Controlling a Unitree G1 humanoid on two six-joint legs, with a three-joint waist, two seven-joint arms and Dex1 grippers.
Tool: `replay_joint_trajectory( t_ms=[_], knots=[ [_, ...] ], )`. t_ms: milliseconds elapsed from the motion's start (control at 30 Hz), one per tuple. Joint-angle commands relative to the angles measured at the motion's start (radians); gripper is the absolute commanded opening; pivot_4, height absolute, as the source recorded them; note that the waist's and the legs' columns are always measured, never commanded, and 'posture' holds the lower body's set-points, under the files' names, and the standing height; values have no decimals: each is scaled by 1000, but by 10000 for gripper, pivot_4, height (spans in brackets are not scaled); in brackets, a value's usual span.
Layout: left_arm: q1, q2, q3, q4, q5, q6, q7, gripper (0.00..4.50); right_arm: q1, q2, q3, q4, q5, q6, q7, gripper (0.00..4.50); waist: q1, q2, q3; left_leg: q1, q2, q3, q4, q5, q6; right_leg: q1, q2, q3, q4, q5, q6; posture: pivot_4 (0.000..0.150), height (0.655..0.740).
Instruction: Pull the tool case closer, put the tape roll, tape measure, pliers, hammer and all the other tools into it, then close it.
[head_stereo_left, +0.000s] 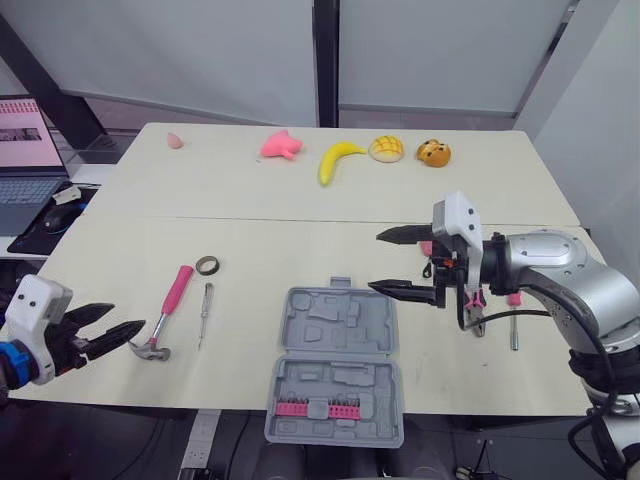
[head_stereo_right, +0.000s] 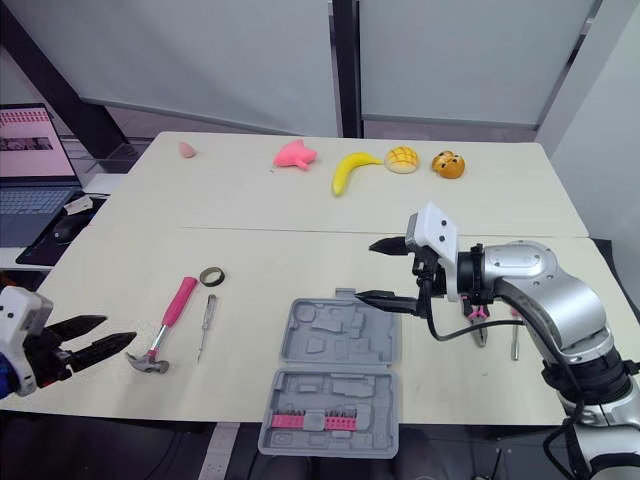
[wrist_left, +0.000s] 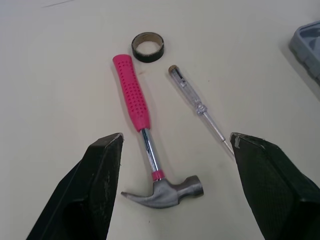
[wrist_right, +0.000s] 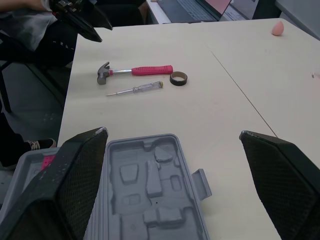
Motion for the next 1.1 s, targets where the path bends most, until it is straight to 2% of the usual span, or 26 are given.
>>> replay_joint_trajectory(
  t_ms=[33, 233, 467, 633, 1100],
  knots=[
    [-96, 10, -66, 34, 43, -62, 32, 36595, -7, 7, 0, -43, -7, -17, -18, 45000, 0, 0, 0, 0, 0, 0, 0, 0, 0, 0, 0, 0, 0, 0, 0, 1500, 7369],
    [-285, -10, -237, 135, 142, -115, 88, 36595, -16, 19, 25, -35, -31, -27, -28, 45000, 0, 0, 0, -1, 0, 0, 0, 0, 0, 0, 0, 0, 0, 0, 0, 1500, 7369],
    [-489, -89, -413, 297, 254, -113, 169, 36595, -31, 33, 43, -24, -48, -28, -23, 45000, 0, 0, 0, -2, -1, -1, 0, 0, 0, -1, 0, -1, 0, 0, 0, 1500, 7369],
    [-627, -168, -467, 479, 290, -119, 208, 36595, -42, 30, 53, -20, -50, -23, -14, 45000, -1, 0, 0, -3, -1, -2, 1, 0, 0, -1, 0, -2, 1, 0, 0, 1500, 7369],
    [-898, -279, -550, 936, 403, -254, 233, 36595, -50, 19, 47, -49, -33, 13, -17, 45000, -2, 0, 0, -4, -2, -3, 1, 0, 0, -2, 0, -2, 0, 0, 0, 1500, 7369]
  ],
)
